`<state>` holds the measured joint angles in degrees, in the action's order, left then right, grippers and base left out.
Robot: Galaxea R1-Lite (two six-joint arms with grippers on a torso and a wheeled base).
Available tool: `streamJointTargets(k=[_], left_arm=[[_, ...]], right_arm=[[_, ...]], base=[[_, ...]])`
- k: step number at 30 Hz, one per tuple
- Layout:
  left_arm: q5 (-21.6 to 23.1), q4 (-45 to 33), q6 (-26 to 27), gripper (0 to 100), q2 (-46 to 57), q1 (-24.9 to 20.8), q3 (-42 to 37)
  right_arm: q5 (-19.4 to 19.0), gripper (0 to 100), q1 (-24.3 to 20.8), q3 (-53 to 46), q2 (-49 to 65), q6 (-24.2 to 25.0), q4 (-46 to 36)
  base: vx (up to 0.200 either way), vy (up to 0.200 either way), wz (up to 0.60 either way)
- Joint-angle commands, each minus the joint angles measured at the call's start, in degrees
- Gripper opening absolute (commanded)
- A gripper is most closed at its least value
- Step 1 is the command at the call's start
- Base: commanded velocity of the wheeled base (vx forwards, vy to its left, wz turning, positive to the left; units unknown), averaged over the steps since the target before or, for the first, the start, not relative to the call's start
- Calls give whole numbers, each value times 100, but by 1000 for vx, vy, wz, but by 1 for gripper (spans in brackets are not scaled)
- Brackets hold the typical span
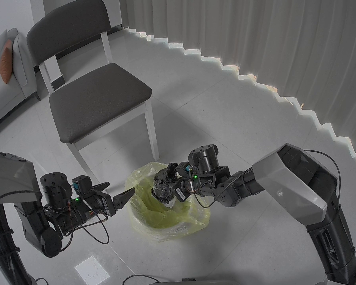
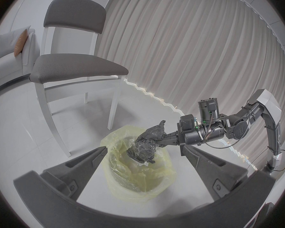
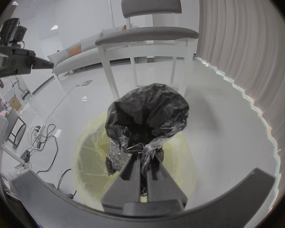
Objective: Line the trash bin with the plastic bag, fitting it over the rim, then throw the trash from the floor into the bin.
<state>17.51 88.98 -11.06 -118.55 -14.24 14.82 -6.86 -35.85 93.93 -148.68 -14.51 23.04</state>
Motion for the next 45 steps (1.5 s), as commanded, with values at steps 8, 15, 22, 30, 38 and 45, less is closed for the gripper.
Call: streamJointTargets(k=[8,15,22,30,38,45], left_arm=[[-2,102,-2,100,-19,-18,-6],[-2,102,-2,100,-1,-35,-23],[-10,102,-2,100,-71,-35,-23],[-10,102,-2,100,-107,-44,-32],[-10,102,-2,100,-124,-44,-50],[-19,102,7,100,-186,-53,-50]], right_arm=[[1,0,-361,-744,-12,-70,368],[10,0,-352,-700,-241,-70,465],[27,100,-343,-639,-162,-35,473],[71,100,-106,-516,172,-26,447],[80,100,395,-191,58,-17,403],[89,100,808,-129,-214,-35,403]], base=[[0,0,0],[0,0,0],[0,0,0],[0,0,0],[0,0,0],[0,0,0]])
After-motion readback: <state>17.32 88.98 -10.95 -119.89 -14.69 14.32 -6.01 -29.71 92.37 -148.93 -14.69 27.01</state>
